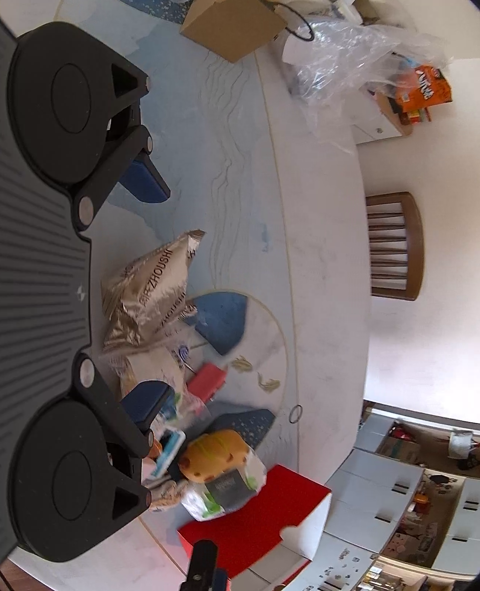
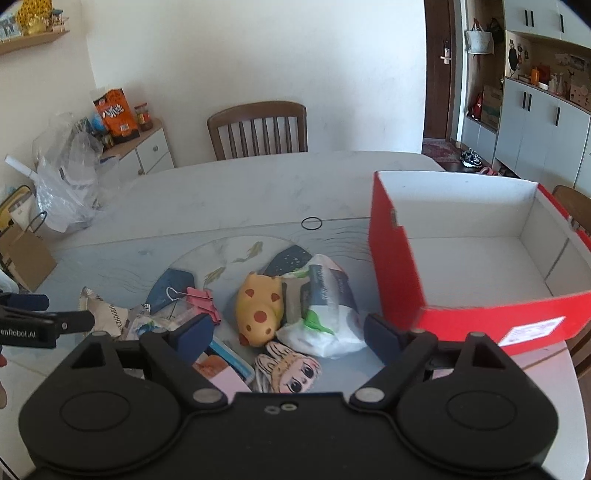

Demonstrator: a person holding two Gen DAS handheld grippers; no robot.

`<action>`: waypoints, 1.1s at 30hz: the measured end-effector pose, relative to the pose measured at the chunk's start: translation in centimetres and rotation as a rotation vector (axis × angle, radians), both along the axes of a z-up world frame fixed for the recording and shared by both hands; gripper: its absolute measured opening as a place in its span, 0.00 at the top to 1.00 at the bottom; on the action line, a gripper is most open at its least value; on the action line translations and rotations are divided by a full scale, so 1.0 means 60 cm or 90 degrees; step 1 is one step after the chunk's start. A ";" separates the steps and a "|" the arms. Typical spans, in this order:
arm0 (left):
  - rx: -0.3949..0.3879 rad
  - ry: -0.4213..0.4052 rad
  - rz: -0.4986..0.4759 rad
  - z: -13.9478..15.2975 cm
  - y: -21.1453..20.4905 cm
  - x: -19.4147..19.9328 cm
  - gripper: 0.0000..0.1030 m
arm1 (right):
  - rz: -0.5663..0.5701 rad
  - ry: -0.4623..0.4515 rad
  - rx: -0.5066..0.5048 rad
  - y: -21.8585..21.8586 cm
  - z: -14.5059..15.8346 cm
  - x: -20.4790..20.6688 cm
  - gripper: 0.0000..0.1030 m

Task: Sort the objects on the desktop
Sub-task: 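Grasp the silver foil bag with the left tool while the right tool grasps the yellow toy pig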

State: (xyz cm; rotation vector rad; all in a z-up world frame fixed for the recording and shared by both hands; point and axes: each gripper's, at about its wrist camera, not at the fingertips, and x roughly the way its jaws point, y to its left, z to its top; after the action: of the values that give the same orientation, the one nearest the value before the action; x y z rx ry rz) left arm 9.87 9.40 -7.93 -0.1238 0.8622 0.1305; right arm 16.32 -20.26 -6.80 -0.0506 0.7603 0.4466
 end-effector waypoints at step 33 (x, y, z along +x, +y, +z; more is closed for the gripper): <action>-0.196 0.053 -0.024 -0.080 0.076 0.052 0.40 | 0.008 0.097 -0.090 0.126 -0.101 0.106 0.51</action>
State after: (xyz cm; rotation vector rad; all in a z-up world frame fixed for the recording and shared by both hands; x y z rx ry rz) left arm 12.99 13.96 -12.75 -0.3923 0.9628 -0.0343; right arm 22.68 -12.70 -12.88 -0.1549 0.9413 0.4105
